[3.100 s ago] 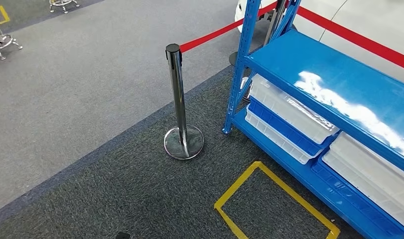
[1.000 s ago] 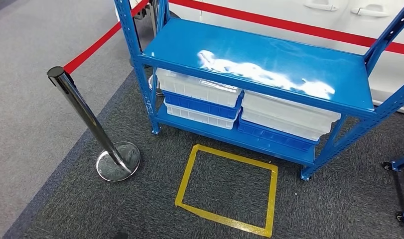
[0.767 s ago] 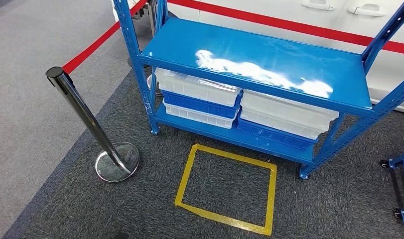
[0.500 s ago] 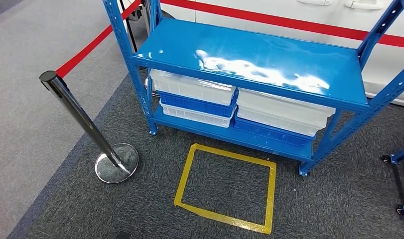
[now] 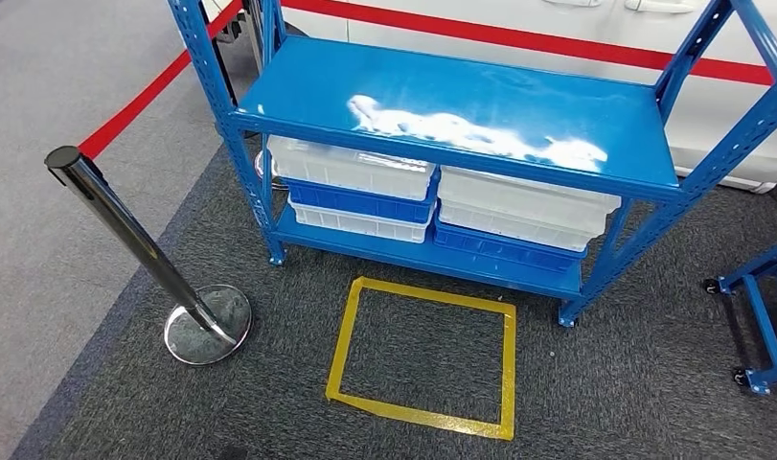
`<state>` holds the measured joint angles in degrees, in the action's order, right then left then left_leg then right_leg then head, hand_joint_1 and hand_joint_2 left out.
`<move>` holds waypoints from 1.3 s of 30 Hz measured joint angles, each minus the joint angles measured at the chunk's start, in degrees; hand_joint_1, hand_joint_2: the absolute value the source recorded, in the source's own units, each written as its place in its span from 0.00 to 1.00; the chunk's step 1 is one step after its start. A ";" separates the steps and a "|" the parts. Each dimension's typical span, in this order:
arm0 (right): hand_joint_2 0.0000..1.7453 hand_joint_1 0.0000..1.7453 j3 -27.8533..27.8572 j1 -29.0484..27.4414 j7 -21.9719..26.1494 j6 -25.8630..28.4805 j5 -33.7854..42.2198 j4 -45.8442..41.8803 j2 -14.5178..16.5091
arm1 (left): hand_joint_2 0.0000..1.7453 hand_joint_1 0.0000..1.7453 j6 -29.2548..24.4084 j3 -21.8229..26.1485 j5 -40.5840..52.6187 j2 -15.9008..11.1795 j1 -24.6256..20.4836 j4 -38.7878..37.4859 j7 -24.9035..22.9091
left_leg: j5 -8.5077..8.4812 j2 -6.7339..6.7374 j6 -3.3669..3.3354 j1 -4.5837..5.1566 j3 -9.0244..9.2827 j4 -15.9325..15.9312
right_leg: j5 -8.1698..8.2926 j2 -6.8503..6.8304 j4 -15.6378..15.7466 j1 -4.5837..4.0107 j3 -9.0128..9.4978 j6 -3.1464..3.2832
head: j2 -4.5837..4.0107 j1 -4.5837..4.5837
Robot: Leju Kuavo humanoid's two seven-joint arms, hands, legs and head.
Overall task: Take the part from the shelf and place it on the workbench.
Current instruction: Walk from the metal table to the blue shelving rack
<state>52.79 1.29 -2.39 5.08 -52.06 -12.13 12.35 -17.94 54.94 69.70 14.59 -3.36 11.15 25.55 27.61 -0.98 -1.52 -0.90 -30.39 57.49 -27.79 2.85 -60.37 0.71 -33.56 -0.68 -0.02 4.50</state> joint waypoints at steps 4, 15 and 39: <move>0.00 0.00 0.04 0.09 -0.93 0.14 -0.19 0.00 0.00 | 0.00 0.00 0.00 0.01 0.11 -0.01 0.10 0.00 -0.06 | -0.17 1.36 -0.72 0.15 -0.04 -0.24 | -6.33 -2.19 -12.73 0.16 -5.83 -0.72 | 0.00 0.04; 0.00 0.00 0.08 0.24 -2.79 0.23 -0.88 0.00 0.05 | 1.00 0.00 0.00 0.01 0.69 0.02 -0.04 0.00 -0.13 | 1.32 1.78 1.34 0.58 -0.03 1.00 | 1.07 -2.89 2.40 -0.17 1.59 1.67 | 0.01 0.01; 1.00 0.00 -5.22 -2.19 -4.35 1.16 3.76 0.09 -0.62 | 1.00 0.00 2.29 -5.65 -7.24 -1.62 0.17 2.18 -2.89 | -0.35 1.64 -0.39 0.31 -0.62 0.26 | -1.53 -2.72 -4.76 0.04 -1.01 -0.12 | 0.00 0.02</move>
<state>47.57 -0.90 -6.74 6.24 -48.30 -12.04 11.73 -15.66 49.29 62.46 12.97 -3.19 13.33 22.66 27.26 0.66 -1.91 -0.58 -31.01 57.75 -29.32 0.13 -65.13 0.76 -34.57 -0.80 -0.01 4.52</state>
